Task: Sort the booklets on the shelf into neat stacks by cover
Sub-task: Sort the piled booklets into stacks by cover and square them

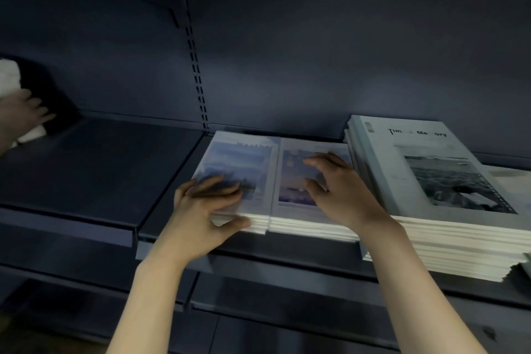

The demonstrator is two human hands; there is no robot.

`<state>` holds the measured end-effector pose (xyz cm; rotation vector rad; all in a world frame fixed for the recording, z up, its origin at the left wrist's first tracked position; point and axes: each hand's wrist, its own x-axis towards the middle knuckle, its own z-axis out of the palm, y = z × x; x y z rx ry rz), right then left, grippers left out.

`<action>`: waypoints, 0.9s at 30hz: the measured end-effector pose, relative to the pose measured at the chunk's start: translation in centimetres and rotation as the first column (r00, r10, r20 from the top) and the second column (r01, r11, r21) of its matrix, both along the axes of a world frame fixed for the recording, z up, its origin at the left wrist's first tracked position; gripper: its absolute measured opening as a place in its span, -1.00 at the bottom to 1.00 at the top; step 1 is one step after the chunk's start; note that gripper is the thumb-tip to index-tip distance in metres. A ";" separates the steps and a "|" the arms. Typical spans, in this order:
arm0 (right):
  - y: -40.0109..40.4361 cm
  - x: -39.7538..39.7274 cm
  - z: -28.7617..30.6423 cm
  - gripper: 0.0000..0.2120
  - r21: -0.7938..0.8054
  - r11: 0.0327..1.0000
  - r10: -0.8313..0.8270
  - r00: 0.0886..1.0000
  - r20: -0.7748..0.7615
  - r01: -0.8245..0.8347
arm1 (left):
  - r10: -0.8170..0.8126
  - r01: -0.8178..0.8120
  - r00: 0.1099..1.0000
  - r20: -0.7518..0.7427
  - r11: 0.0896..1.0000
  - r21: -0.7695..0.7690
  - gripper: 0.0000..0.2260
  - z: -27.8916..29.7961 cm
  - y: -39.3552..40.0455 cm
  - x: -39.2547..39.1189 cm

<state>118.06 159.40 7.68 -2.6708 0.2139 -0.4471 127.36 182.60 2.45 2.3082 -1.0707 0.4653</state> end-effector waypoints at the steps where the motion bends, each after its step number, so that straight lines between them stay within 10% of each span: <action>1: 0.0 -0.2 0.0 -0.62 0.001 1.000 -0.002 1.000 0.004 0.002 | 0.004 -0.004 1.000 0.012 1.000 0.000 -0.36 -0.2 0.0 0.1; 13: -0.4 -2.7 2.2 -0.64 0.057 0.996 0.045 0.957 0.288 -0.064 | 0.091 -0.073 0.993 -0.076 0.974 0.214 -0.32 2.6 -1.4 -2.7; 27: -9.1 -11.5 3.1 -0.66 -0.019 0.997 -0.069 0.980 0.186 0.074 | -0.151 0.154 0.988 -0.026 0.976 0.156 -0.55 7.3 -16.1 -10.9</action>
